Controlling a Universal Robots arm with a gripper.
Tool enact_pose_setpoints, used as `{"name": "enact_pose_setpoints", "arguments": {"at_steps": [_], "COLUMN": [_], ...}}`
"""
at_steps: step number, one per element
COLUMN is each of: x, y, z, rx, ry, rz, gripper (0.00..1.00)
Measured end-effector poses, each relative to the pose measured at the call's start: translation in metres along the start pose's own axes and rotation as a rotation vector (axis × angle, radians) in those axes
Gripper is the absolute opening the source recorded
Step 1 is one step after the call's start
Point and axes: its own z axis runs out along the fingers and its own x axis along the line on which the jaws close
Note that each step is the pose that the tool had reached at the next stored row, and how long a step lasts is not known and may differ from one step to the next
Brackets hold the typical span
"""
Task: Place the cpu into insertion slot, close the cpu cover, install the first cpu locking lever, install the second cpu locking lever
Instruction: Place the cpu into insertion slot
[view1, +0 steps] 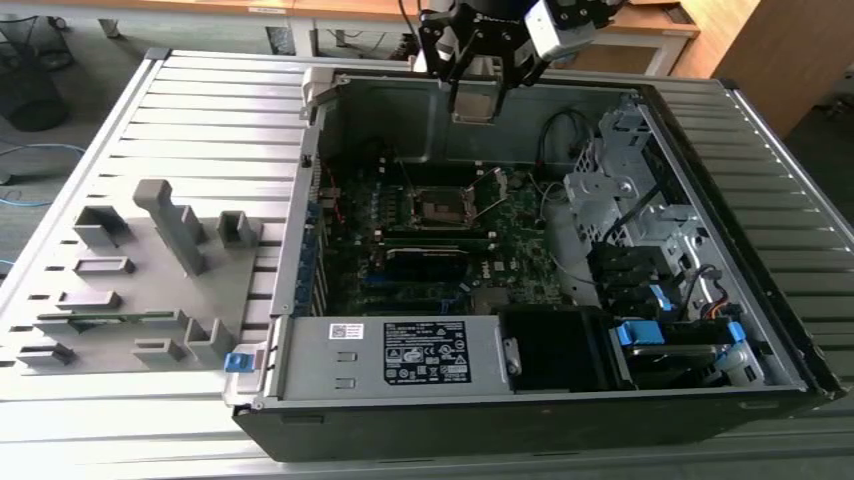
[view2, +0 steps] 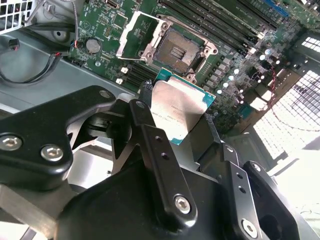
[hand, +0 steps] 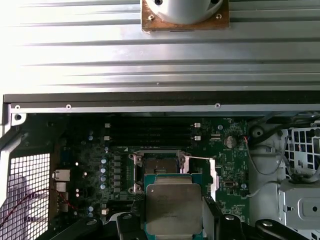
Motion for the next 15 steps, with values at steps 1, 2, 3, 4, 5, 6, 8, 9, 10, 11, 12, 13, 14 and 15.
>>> {"name": "enact_pose_setpoints", "arguments": {"at_steps": [1, 2, 3, 4, 5, 6, 8, 9, 10, 11, 12, 13, 14, 15], "x": [0.0000, 0.0000, 0.0000, 0.0000, 0.0000, 0.0000, 0.0000, -0.0001, -0.0001, -0.0001, -0.0001, -0.0001, -0.0001, -0.0001], "y": [0.0000, 0.0000, -0.0001, -0.0001, -0.0001, -0.0001, -0.0001, -0.0002, -0.0003, -0.0003, -0.0004, -0.0004, -0.0004, -0.0005], "z": [0.0005, 0.0007, 0.0007, 0.0008, 0.0009, 0.0009, 0.0013, 0.0019, 0.0026, 0.0035, 0.0041, 0.0046, 0.0051, 0.0055], "rx": [0.0003, 0.0003, 0.0003, 0.0003, 0.0003, 0.0003, 0.0000, -0.0001, 0.0000, 0.0001, 0.0002, 0.0003, 0.0003, 0.0002], "ry": [0.0001, 0.0001, 0.0001, 0.0001, 0.0001, 0.0001, 0.0000, -0.0002, -0.0002, -0.0005, -0.0006, -0.0008, -0.0009, -0.0011], "rz": [0.000, 0.000, 0.000, 0.000, 0.000, 0.000, 0.000, 0.000, 0.000, 0.000, 0.000, 0.000, 0.000, 0.000], "gripper": [0.54, 0.54, 0.54, 0.54, 0.54, 0.54, 0.54, 0.54, 0.54, 0.54, 0.54, 0.54, 0.54, 0.54]}}
